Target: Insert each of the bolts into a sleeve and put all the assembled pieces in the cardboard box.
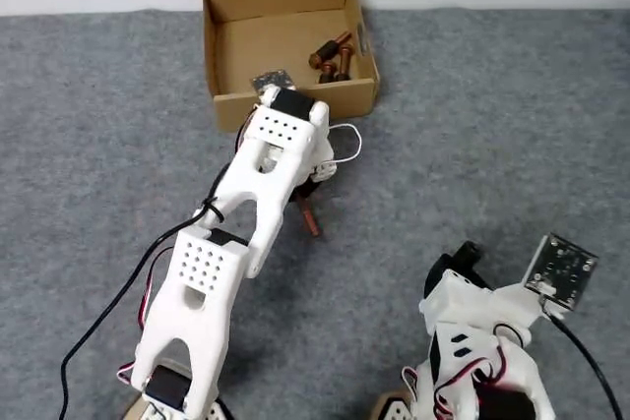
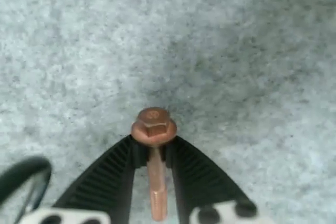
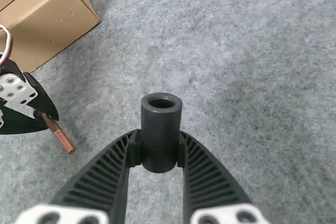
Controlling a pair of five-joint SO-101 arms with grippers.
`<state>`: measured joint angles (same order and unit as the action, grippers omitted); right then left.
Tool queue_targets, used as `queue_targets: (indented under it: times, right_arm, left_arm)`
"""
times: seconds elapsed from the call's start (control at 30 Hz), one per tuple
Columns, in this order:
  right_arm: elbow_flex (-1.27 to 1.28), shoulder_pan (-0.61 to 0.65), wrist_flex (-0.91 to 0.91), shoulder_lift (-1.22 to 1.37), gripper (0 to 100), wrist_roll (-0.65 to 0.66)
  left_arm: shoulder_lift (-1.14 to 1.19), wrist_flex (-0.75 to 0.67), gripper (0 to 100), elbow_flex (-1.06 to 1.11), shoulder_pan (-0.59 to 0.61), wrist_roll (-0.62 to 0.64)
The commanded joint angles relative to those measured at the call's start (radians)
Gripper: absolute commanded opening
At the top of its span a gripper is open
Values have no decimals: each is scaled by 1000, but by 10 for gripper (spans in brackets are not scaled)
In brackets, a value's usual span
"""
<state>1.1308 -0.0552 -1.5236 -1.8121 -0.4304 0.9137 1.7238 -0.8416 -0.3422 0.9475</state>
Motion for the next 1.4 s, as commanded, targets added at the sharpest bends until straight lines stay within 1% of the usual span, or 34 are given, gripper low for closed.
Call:
queue_targets:
  times: [0.0, 0.1, 0.17, 0.27, 0.4, 0.47, 0.6, 0.8, 0.87, 0.97, 1.1, 1.2, 1.3, 1.37]
  right_arm:
    - [-37, 22, -2, 5, 8, 41]
    - [-61, 108, -2, 5, 8, 44]
    - [-83, 171, -4, 5, 8, 44]
    - [-109, 232, -28, 5, 8, 49]
    - [-117, 266, -53, 5, 8, 120]
    - [-121, 295, -48, 5, 8, 183]
    - [-121, 348, -28, 5, 8, 284]
    - [-118, 421, -16, 8, 8, 407]
    - [-115, 452, -13, 15, 8, 425]
    - [-114, 506, -12, 16, 8, 430]
    - [-95, 590, 4, 16, 8, 431]
    - [-40, 645, 38, 16, 8, 431]
    - [21, 694, 102, 16, 8, 433]
    - [64, 737, 173, 16, 8, 457]
  left_arm:
    - [-226, 32, 2, -18, -20, -48]
    - [-390, 32, 2, 48, -69, -94]
    - [-503, 31, 2, 122, -107, -127]
    - [-666, 26, 2, 265, -161, -169]
    - [-859, -9, 2, 458, -206, -204]
    - [-959, -52, 2, 558, -210, -224]
    - [-1168, -160, 3, 777, -204, -278]
    - [-1513, -370, 3, 1141, -204, -318]
    - [-1631, -439, 4, 1244, -204, -319]
    - [-1788, -500, 4, 1374, -204, -319]
    - [-1970, -543, 4, 1500, -196, -319]
    - [-2085, -585, 4, 1560, -158, -318]
    - [-2183, -631, 4, 1606, -115, -318]
    - [-2242, -655, 4, 1633, -106, -325]
